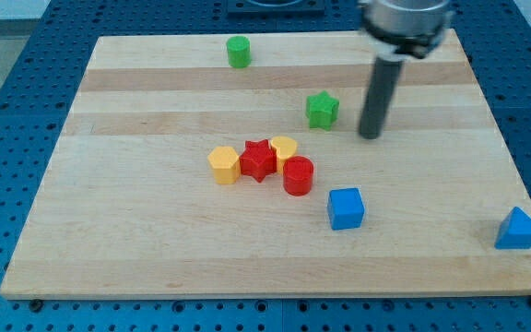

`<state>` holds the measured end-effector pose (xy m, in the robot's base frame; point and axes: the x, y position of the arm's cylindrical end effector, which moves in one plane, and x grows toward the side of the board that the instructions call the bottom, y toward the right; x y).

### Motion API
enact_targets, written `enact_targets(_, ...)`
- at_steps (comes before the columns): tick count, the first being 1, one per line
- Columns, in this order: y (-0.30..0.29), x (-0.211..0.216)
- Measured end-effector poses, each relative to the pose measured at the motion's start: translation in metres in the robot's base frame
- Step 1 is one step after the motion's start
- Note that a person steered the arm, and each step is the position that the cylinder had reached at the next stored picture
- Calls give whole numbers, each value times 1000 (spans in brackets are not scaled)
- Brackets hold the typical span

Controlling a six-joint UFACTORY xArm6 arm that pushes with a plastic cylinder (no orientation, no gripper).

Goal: Slide the green star to the right side of the green star

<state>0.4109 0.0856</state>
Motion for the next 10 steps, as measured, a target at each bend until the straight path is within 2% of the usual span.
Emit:
enact_targets(1,-89,-52)
enact_targets(2,-110,-105)
enact_targets(3,-107,-66)
enact_targets(4,-64,-40)
enact_targets(5,-30,-67)
enact_targets(6,-53,-125)
enact_targets(7,-29,-123)
enact_targets(8,10,-74)
enact_targets(9,-26,-29)
enact_targets(10,-77,-30)
